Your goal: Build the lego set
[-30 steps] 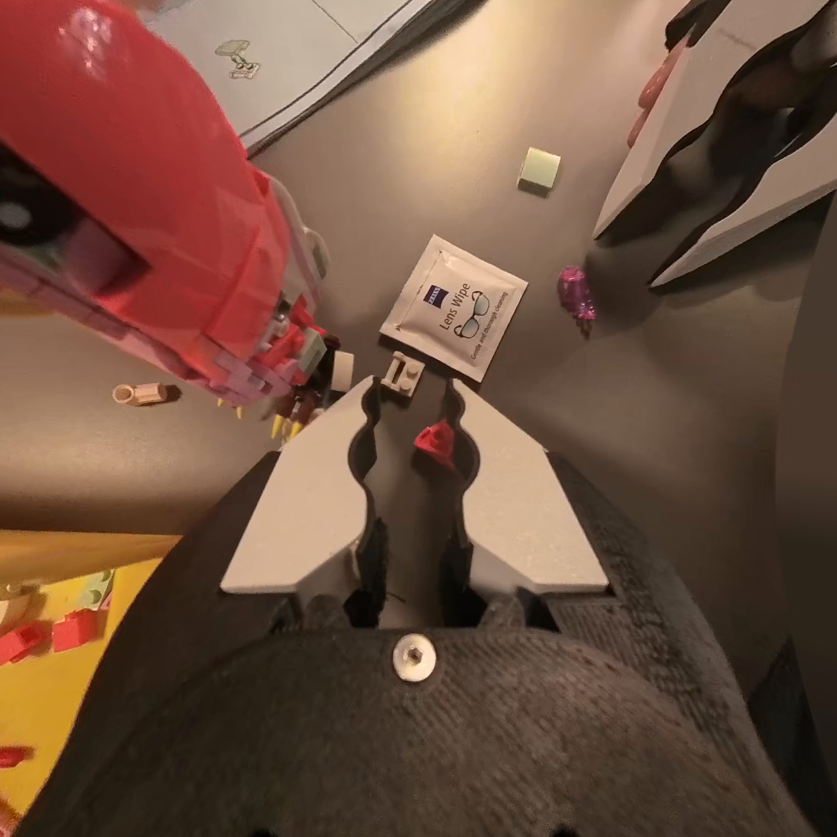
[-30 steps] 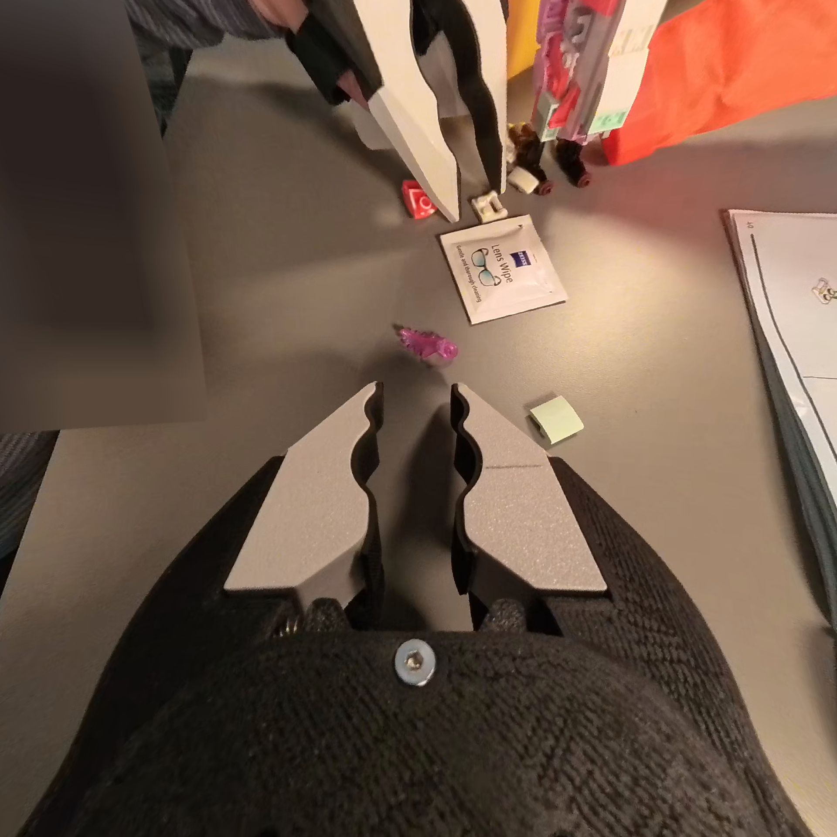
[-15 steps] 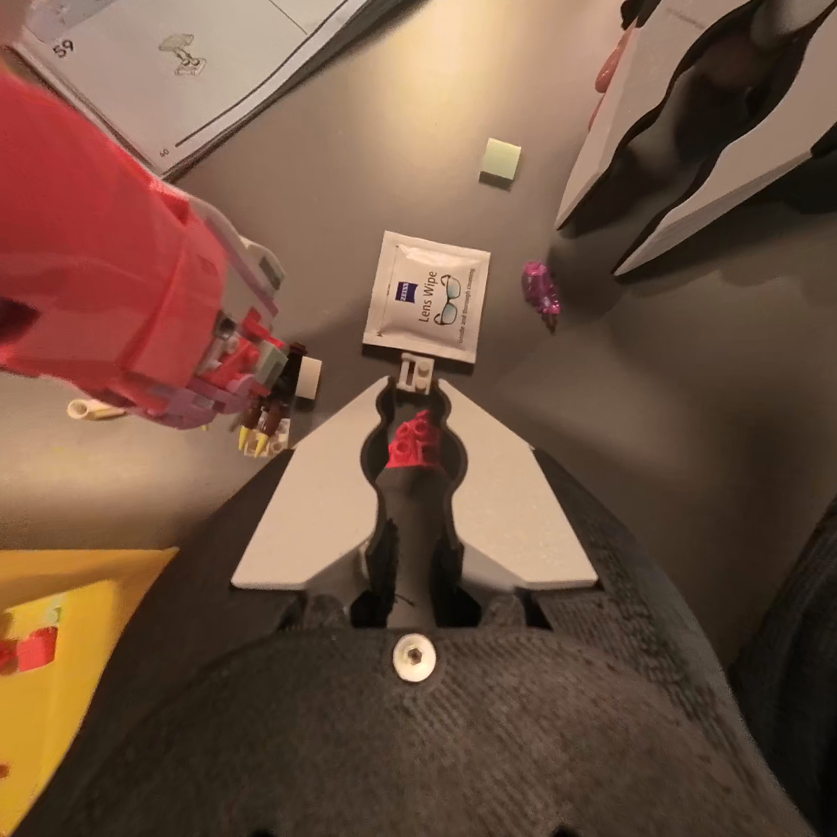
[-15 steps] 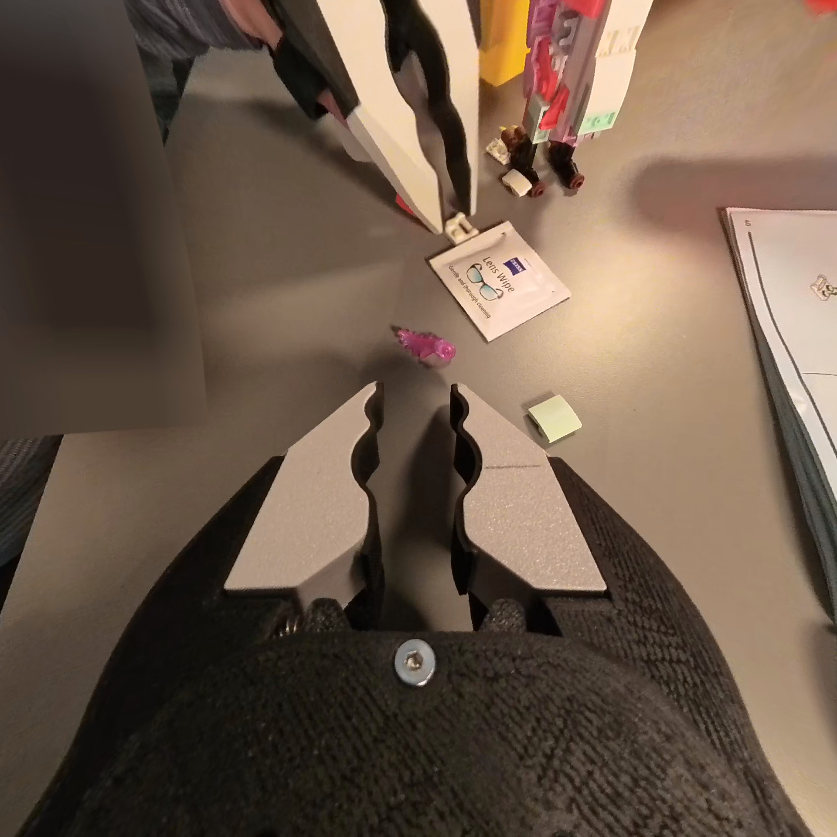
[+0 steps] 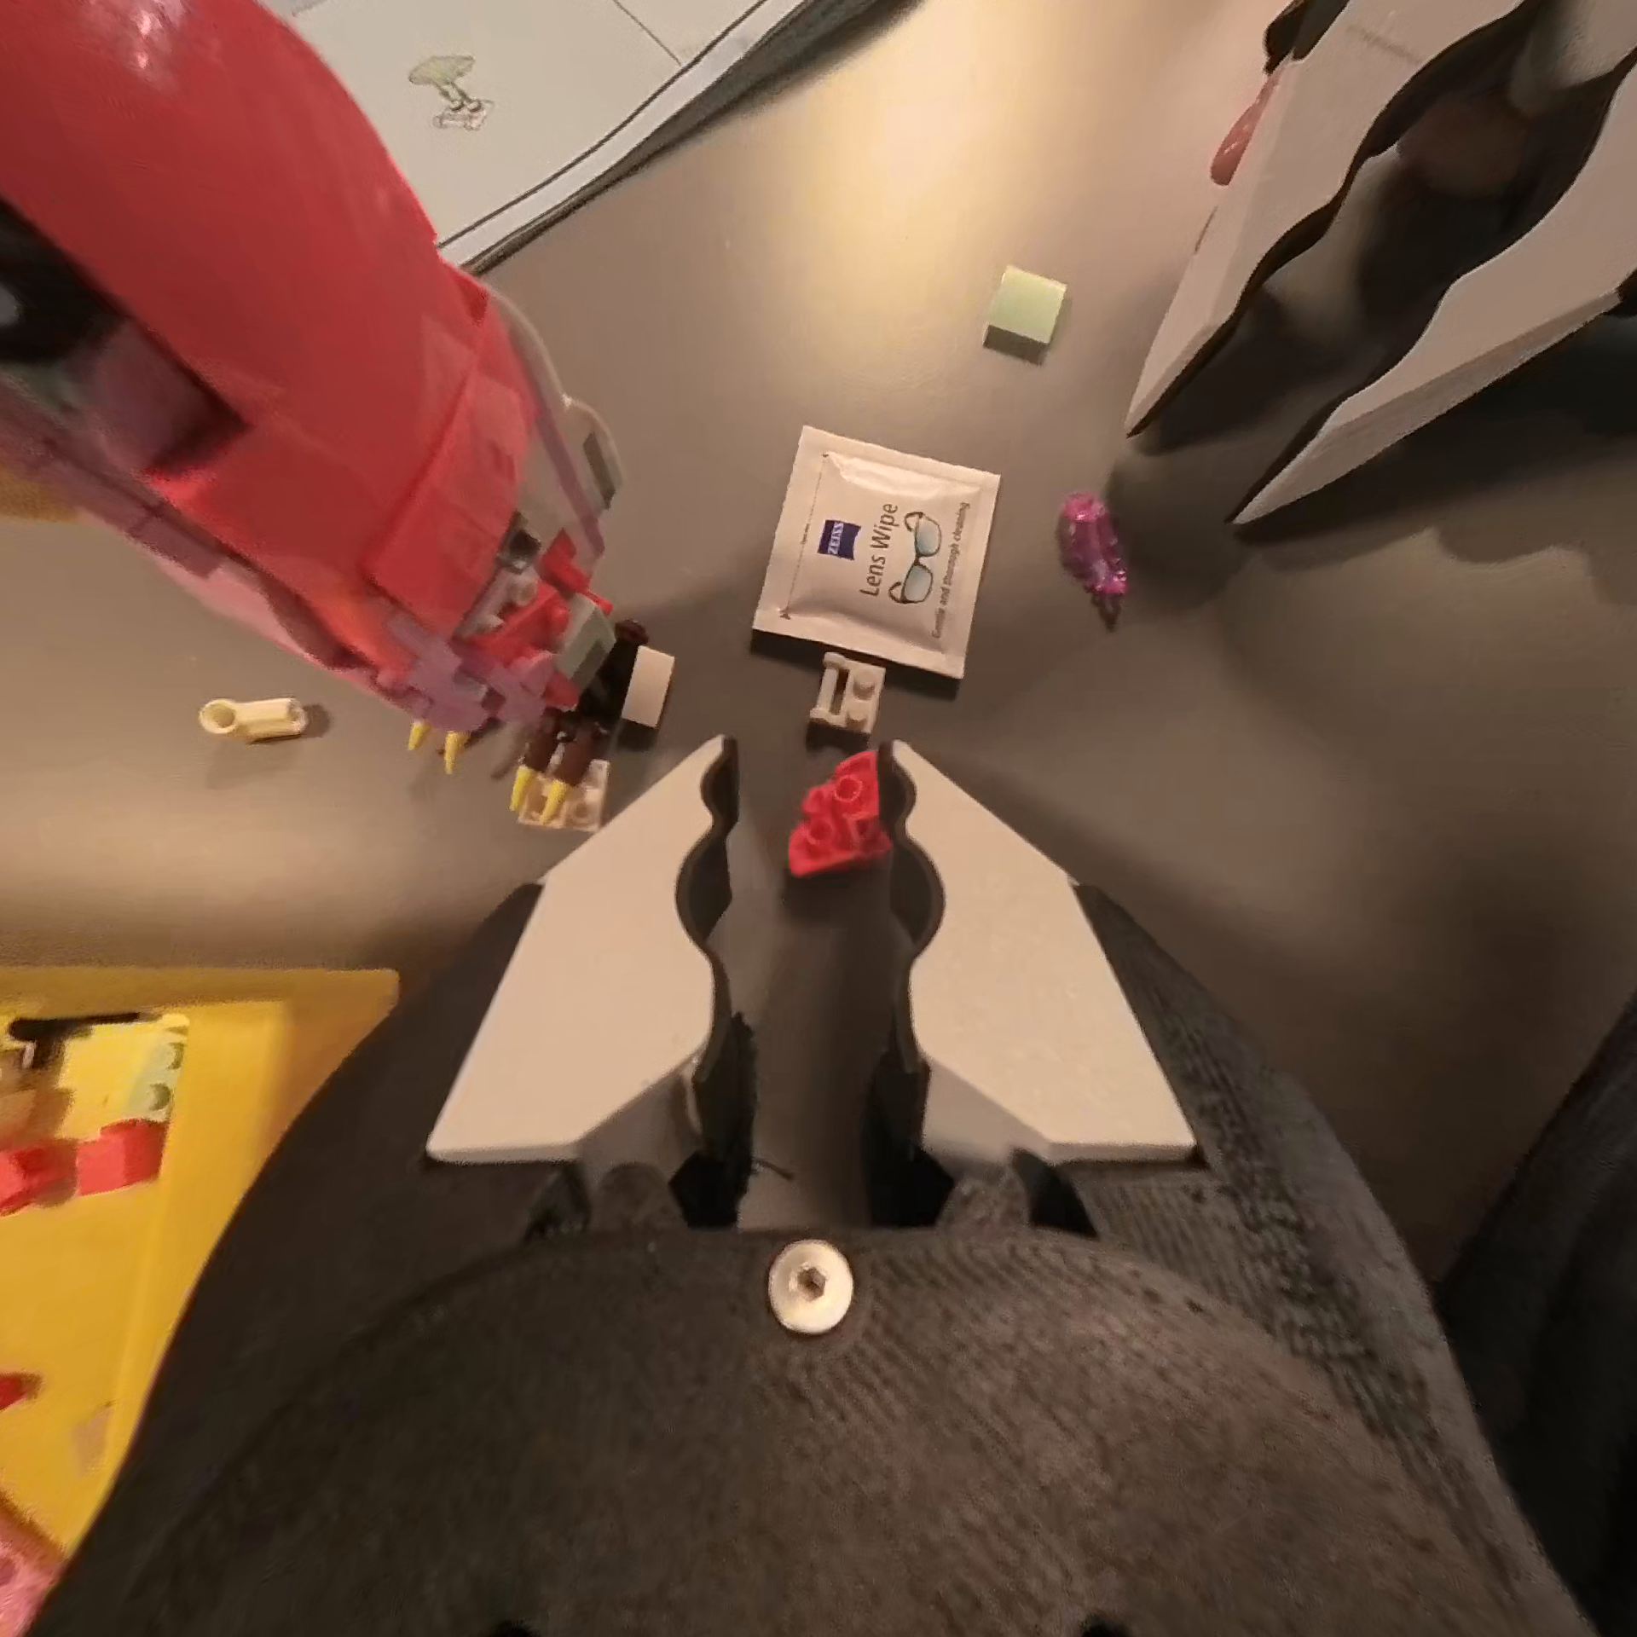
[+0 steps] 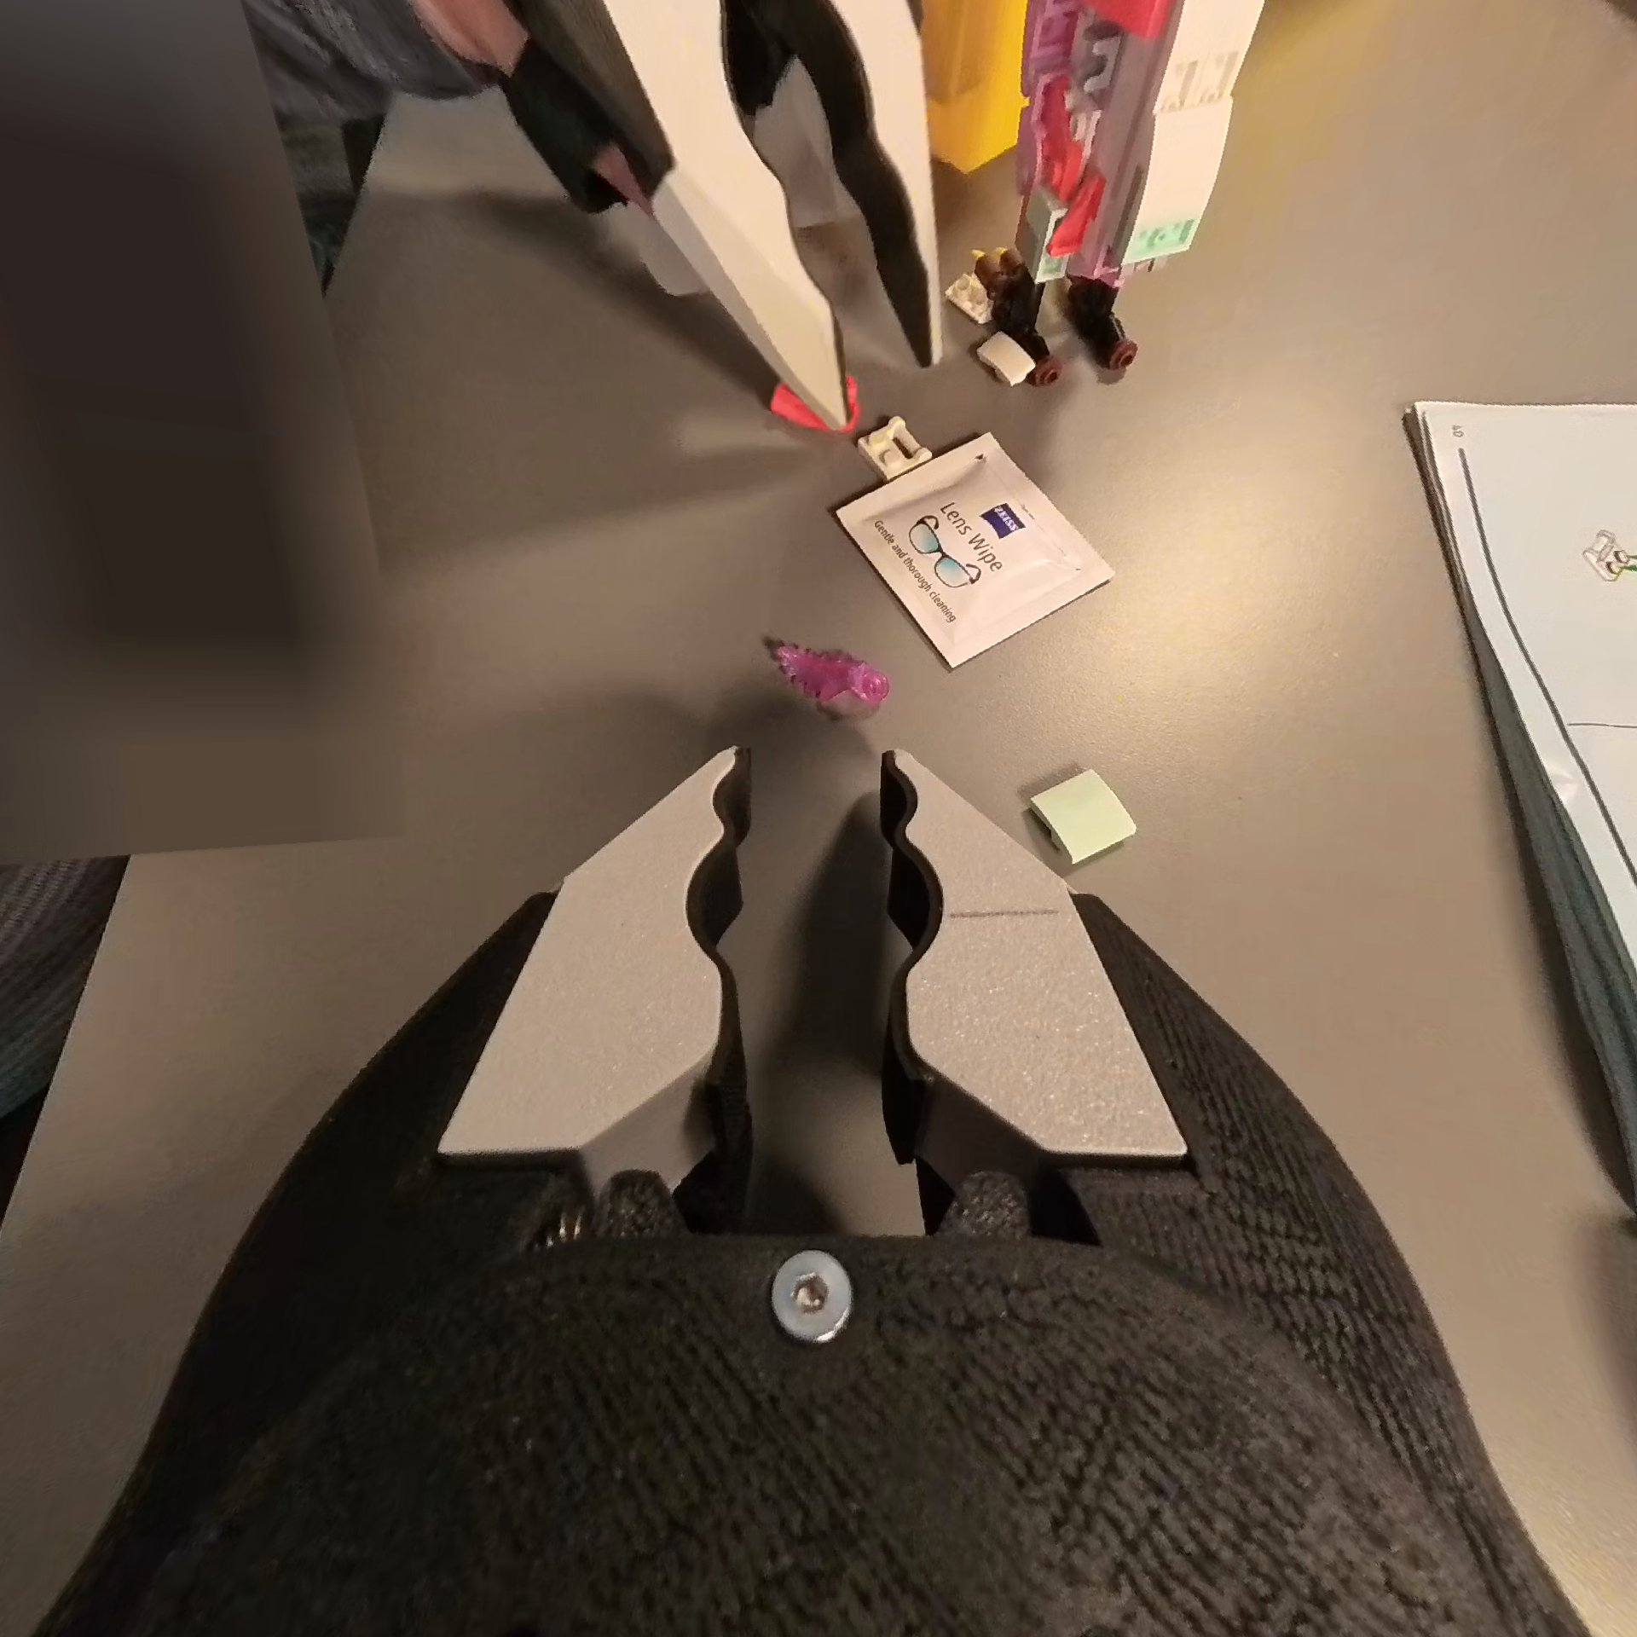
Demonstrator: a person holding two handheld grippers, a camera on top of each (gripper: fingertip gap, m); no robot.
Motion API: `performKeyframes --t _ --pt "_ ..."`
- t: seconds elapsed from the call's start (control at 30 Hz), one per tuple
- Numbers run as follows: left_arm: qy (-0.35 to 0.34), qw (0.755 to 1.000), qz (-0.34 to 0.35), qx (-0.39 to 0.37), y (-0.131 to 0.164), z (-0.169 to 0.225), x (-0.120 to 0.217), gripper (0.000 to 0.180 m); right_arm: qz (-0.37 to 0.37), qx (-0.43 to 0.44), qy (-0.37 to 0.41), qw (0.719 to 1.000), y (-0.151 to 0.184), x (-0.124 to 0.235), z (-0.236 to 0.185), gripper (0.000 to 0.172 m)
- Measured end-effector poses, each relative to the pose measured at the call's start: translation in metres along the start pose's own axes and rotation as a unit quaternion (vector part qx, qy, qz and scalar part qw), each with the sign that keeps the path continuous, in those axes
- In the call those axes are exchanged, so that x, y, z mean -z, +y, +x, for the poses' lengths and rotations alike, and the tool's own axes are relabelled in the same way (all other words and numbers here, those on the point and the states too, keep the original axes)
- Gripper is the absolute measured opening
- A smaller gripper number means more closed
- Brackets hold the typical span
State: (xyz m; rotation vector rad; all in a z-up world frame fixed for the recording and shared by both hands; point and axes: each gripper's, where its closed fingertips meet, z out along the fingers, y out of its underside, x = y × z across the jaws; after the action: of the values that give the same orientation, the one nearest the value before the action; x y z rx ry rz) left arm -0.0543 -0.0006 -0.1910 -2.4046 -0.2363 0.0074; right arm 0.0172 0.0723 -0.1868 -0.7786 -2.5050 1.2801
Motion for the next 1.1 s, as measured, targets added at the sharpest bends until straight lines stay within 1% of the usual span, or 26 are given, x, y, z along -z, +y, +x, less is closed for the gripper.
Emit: performKeyframes --t 0.07,0.17,0.3,0.47,0.57,0.67,0.73,0.8,0.83,0.93,1.0,1.03,1.1 --pt "-0.007 1.0 -0.004 -0.001 -0.001 -0.004 -0.001 0.03 0.0 -0.001 0.0 1.0 0.0 0.0 0.0 0.028" --pt "0.022 1.0 0.003 0.002 -0.005 0.001 -0.004 0.034 -0.001 0.0 0.0 1.0 0.0 0.0 0.0 0.028" --pt "0.027 0.999 -0.006 -0.023 -0.007 0.005 -0.01 0.033 -0.002 0.0 0.001 1.0 0.0 0.0 0.0 0.028" --pt "0.017 0.999 -0.016 -0.047 -0.007 0.008 -0.012 0.021 0.002 0.004 0.009 1.0 -0.002 0.0 0.002 0.029" --pt "0.021 0.999 -0.015 -0.047 -0.006 0.01 -0.012 0.013 0.021 0.014 0.028 0.999 -0.01 -0.001 0.005 0.032" --pt "0.024 0.999 -0.014 -0.039 -0.006 0.011 -0.012 0.013 0.051 0.049 0.06 0.996 -0.024 -0.004 0.006 0.033" --pt "0.024 0.999 -0.013 -0.028 -0.007 0.011 -0.011 0.012 0.068 0.102 0.1 0.987 -0.035 -0.007 0.006 0.033" --pt "0.032 0.999 0.001 -0.012 -0.012 0.015 -0.01 0.012 0.073 0.186 0.153 0.968 -0.043 -0.012 0.004 0.033" --pt "0.042 0.999 0.012 0.001 -0.015 0.018 -0.008 0.012 0.062 0.239 0.185 0.951 -0.045 -0.015 0.005 0.033" --pt "0.09 0.994 0.039 0.04 -0.026 0.031 -0.002 0.012 0.014 0.398 0.27 0.877 -0.049 -0.024 0.004 0.032" --pt "0.118 0.991 0.045 0.053 -0.03 0.039 0.001 0.012 0.003 0.458 0.294 0.839 -0.053 -0.03 -0.001 0.031" --pt "0.127 0.989 0.046 0.058 -0.031 0.042 0.001 0.012 0.002 0.476 0.299 0.827 -0.055 -0.033 -0.004 0.03" --pt "0.142 0.987 0.047 0.062 -0.033 0.047 0.002 0.012 0.003 0.498 0.314 0.808 -0.059 -0.034 -0.007 0.021"
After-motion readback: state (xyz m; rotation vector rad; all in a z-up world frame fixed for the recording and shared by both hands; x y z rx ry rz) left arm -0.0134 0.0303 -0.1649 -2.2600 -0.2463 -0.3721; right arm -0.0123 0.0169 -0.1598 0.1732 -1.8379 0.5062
